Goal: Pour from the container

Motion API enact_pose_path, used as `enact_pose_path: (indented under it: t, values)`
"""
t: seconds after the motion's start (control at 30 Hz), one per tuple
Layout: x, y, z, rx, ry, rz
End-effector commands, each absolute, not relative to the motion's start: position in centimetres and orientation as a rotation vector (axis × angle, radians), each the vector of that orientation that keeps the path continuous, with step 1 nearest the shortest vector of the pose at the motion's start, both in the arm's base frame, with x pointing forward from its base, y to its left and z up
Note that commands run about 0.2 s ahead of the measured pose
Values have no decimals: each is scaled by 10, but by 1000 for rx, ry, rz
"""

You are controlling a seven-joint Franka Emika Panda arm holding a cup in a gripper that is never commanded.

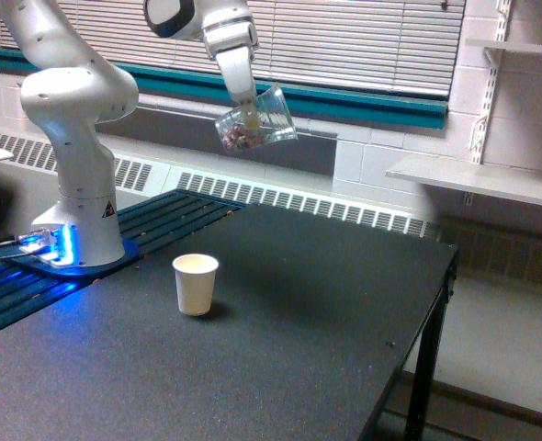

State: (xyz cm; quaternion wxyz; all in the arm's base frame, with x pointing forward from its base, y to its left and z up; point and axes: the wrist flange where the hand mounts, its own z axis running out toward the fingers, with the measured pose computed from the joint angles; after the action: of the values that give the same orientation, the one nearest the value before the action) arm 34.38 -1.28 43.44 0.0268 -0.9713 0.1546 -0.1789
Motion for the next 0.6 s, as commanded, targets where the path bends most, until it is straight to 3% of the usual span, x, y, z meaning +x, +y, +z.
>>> enact_pose_path:
  t: [0.03,0.6]
  values:
    - [338,-13,430,-3004,450,-525]
    - [316,-20,417,-3025,418,-430]
